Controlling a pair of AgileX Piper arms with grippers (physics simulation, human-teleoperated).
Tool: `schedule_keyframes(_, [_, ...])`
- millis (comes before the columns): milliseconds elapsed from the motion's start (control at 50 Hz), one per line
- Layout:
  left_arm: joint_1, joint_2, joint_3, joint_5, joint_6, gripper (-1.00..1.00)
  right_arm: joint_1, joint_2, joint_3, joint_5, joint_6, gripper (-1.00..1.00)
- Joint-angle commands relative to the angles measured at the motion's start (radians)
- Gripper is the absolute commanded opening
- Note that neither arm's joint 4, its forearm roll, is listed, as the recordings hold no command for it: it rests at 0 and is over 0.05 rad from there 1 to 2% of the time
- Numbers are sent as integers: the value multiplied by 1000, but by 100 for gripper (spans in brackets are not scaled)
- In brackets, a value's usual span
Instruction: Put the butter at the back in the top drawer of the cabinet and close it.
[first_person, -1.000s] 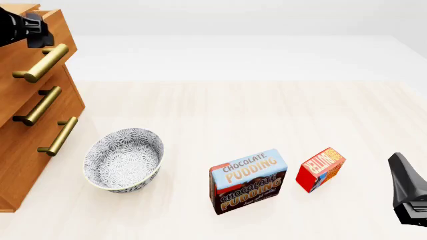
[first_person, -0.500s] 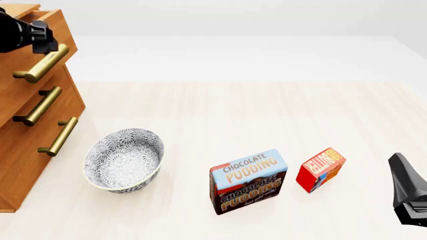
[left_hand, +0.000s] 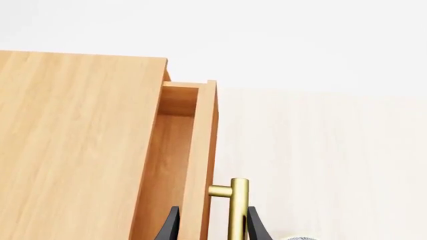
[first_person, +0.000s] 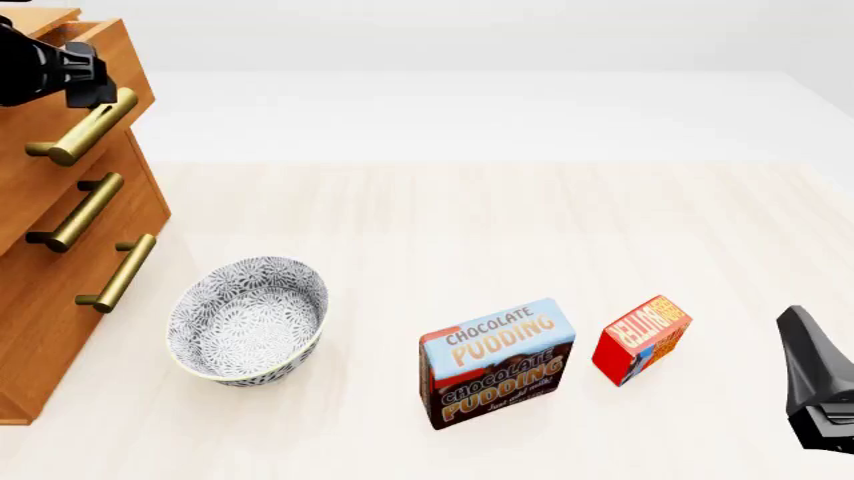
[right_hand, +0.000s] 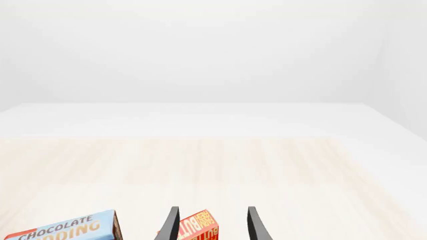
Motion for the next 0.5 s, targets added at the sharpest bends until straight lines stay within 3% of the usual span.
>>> schedule_keyframes(20, [-5,16,10,-2,1,100,0,0,0,0,0,100])
schedule_keyframes(500, [-26,16,8,5,0,100,0,0,0,0,0,100])
